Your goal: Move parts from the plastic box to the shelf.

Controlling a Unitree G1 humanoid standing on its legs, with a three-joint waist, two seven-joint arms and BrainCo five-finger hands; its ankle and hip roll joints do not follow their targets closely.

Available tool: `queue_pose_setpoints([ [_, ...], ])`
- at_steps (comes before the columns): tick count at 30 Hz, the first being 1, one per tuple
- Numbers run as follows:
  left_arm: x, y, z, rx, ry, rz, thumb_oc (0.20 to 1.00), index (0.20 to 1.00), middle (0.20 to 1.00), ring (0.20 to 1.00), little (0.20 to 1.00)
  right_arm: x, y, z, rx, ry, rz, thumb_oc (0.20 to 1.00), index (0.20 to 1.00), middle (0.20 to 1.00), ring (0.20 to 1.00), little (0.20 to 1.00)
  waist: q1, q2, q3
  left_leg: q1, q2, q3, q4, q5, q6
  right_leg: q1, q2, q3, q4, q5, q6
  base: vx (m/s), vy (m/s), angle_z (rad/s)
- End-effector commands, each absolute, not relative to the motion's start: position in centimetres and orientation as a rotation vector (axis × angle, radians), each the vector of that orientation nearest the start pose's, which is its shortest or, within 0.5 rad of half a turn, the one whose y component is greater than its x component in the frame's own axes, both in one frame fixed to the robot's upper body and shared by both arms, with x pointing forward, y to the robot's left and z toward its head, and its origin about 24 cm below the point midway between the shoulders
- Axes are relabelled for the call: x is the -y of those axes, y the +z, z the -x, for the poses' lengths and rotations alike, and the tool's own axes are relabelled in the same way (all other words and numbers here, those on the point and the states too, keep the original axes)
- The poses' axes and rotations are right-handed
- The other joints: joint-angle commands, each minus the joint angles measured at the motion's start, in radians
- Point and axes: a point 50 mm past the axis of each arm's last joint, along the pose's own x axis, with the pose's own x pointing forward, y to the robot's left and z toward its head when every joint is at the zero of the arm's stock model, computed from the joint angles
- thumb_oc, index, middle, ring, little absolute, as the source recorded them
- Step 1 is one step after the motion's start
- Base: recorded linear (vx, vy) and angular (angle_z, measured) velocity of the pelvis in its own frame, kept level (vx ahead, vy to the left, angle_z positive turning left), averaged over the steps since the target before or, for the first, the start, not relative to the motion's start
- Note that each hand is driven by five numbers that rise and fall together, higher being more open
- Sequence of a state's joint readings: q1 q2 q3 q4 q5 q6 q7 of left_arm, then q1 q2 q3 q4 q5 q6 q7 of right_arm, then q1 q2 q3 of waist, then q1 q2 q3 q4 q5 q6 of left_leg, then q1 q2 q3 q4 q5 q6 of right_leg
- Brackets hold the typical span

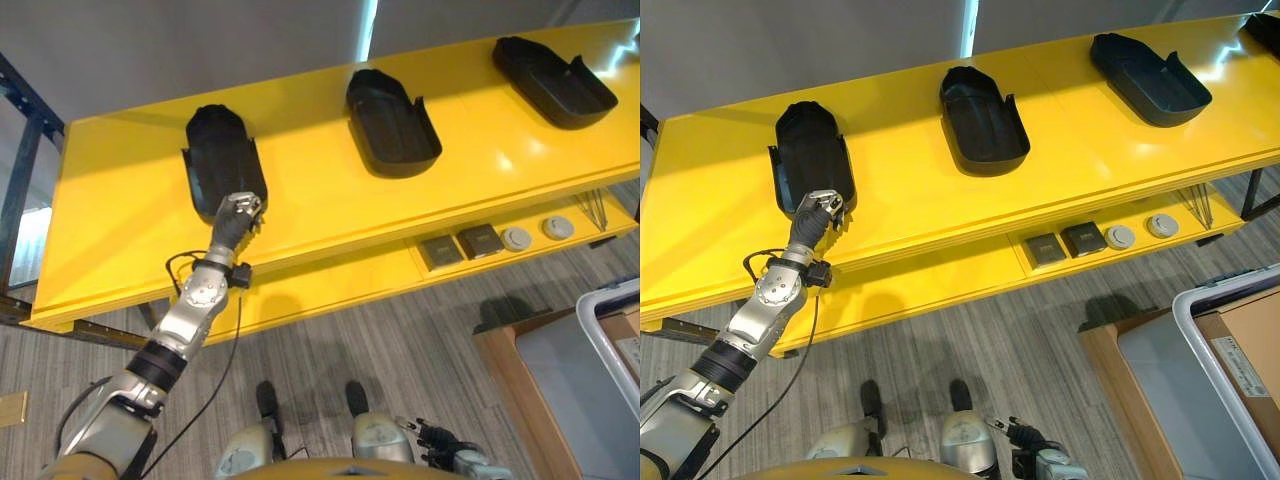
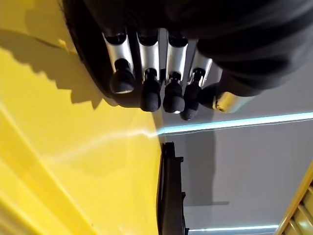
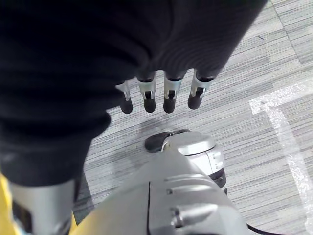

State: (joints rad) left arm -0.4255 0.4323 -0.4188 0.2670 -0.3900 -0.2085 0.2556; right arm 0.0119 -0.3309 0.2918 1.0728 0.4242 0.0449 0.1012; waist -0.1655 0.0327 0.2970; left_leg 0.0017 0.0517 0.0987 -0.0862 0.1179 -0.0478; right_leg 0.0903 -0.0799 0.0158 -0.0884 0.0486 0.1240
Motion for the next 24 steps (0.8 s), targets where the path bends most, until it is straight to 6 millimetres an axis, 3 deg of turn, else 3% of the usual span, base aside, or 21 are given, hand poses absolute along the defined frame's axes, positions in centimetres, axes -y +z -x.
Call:
queue_pose_setpoints([
  [1, -15.5, 10.7, -32.0, 0.292, -0.089, -0.114, 0.2, 0.2, 0.2, 0.2, 0.2, 23.5, -15.3, -10.1, -1.168, -0.022, 0.031, 1.0, 1.0, 1.0, 1.0, 1.0, 0.013, -0.03, -0.006, 0.065, -0.028, 0.007, -0.001, -0.16, 0.043, -0.032, 0.038, -0.008, 0.021, -0.034, -0.046, 0.0, 0.0, 0.0],
  [8, -17.3, 10.5, -29.5, 0.347, -0.001, -0.156, 0.2, 0.2, 0.2, 0.2, 0.2, 23.6, -15.5, -9.5, -1.19, -0.063, 0.004, 1.0, 1.0, 1.0, 1.0, 1.0, 0.058, -0.03, -0.064, 0.092, -0.031, -0.008, -0.001, -0.166, 0.04, 0.011, 0.034, -0.045, 0.012, -0.045, -0.05, -0.05, 0.004, 0.09],
  [9, -17.5, 10.4, -29.3, 0.359, 0.023, -0.156, 0.373, 0.373, 0.373, 0.373, 0.373, 23.7, -15.5, -9.5, -1.195, -0.066, 0.006, 1.0, 1.0, 1.0, 1.0, 1.0, 0.062, -0.03, -0.069, 0.095, -0.033, -0.01, -0.001, -0.167, 0.041, 0.015, 0.034, -0.047, 0.011, -0.046, -0.05, -0.11, 0.025, 0.08],
  [10, -19.0, 9.0, -28.2, 0.337, 0.116, -0.247, 1.0, 1.0, 1.0, 1.0, 1.0, 24.0, -15.6, -9.5, -1.209, -0.092, -0.004, 1.0, 1.0, 1.0, 1.0, 1.0, 0.088, -0.032, -0.095, 0.113, -0.037, -0.018, -0.001, -0.168, 0.045, 0.035, 0.034, -0.06, 0.013, -0.049, -0.054, -0.13, 0.028, 0.08],
  [13, -20.0, 7.4, -27.7, 0.272, 0.172, -0.358, 1.0, 1.0, 1.0, 1.0, 1.0, 24.1, -15.5, -9.9, -1.218, -0.122, -0.028, 1.0, 1.0, 1.0, 1.0, 1.0, 0.104, -0.037, -0.107, 0.127, -0.04, -0.026, -0.001, -0.169, 0.048, 0.048, 0.035, -0.067, 0.018, -0.052, -0.056, -0.06, 0.005, 0.18],
  [14, -20.8, 5.6, -27.3, 0.177, 0.203, -0.356, 1.0, 1.0, 1.0, 1.0, 1.0, 24.0, -15.5, -10.1, -1.226, -0.145, -0.059, 1.0, 1.0, 1.0, 1.0, 1.0, 0.114, -0.041, -0.116, 0.136, -0.044, -0.031, -0.001, -0.171, 0.05, 0.055, 0.037, -0.069, 0.024, -0.055, -0.057, -0.03, -0.013, 0.19],
  [15, -21.9, 2.6, -26.2, 0.018, 0.258, -0.339, 1.0, 1.0, 1.0, 1.0, 1.0, 23.9, -15.5, -10.7, -1.227, -0.18, -0.111, 1.0, 1.0, 1.0, 1.0, 1.0, 0.13, -0.044, -0.125, 0.146, -0.047, -0.04, 0.004, -0.177, 0.056, 0.065, 0.041, -0.075, 0.033, -0.067, -0.064, -0.02, -0.013, 0.12],
  [17, -22.6, -0.6, -24.5, -0.121, 0.285, -0.337, 1.0, 1.0, 1.0, 1.0, 1.0, 23.7, -15.5, -10.9, -1.246, -0.172, -0.122, 1.0, 1.0, 1.0, 1.0, 1.0, 0.142, -0.046, -0.129, 0.153, -0.049, -0.049, 0.011, -0.182, 0.06, 0.07, 0.044, -0.078, 0.047, -0.077, -0.069, -0.03, -0.008, 0.11],
  [18, -22.6, -1.0, -24.3, -0.136, 0.289, -0.336, 1.0, 1.0, 1.0, 1.0, 1.0, 23.7, -15.5, -10.9, -1.247, -0.171, -0.121, 1.0, 1.0, 1.0, 1.0, 1.0, 0.143, -0.046, -0.129, 0.153, -0.049, -0.05, 0.012, -0.182, 0.06, 0.07, 0.045, -0.078, 0.048, -0.078, -0.069, -0.03, -0.006, 0.16],
  [19, -23.0, -3.5, -22.8, -0.261, 0.309, -0.36, 1.0, 1.0, 1.0, 1.0, 1.0, 23.4, -15.6, -10.8, -1.27, -0.144, -0.107, 1.0, 1.0, 1.0, 1.0, 1.0, 0.151, -0.047, -0.129, 0.156, -0.051, -0.058, 0.015, -0.184, 0.062, 0.072, 0.046, -0.082, 0.055, -0.084, -0.071, -0.04, -0.003, 0.16],
  [20, -23.4, -7.6, -19.7, -0.484, 0.315, -0.362, 1.0, 1.0, 1.0, 1.0, 1.0, 22.7, -15.9, -10.4, -1.308, -0.082, -0.075, 1.0, 1.0, 1.0, 1.0, 1.0, 0.161, -0.047, -0.129, 0.161, -0.054, -0.068, 0.016, -0.187, 0.066, 0.079, 0.048, -0.089, 0.06, -0.09, -0.074, -0.03, -0.002, 0.14],
  [22, -23.5, -9.6, -17.8, -0.603, 0.337, -0.337, 1.0, 1.0, 1.0, 1.0, 1.0, 22.3, -16.1, -10.2, -1.326, -0.056, -0.065, 1.0, 1.0, 1.0, 1.0, 1.0, 0.163, -0.046, -0.13, 0.163, -0.056, -0.073, 0.015, -0.186, 0.067, 0.082, 0.049, -0.091, 0.06, -0.092, -0.074, -0.01, 0.027, 0.15],
  [24, -24.2, -12.5, -14.2, -0.775, 0.383, -0.282, 1.0, 1.0, 1.0, 1.0, 1.0, 21.9, -16.3, -9.5, -1.376, -0.025, -0.068, 1.0, 1.0, 1.0, 1.0, 1.0, 0.16, -0.04, -0.135, 0.17, -0.058, -0.072, 0.012, -0.186, 0.066, 0.088, 0.047, -0.095, 0.059, -0.094, -0.072, 0.02, 0.089, 0.09],
])
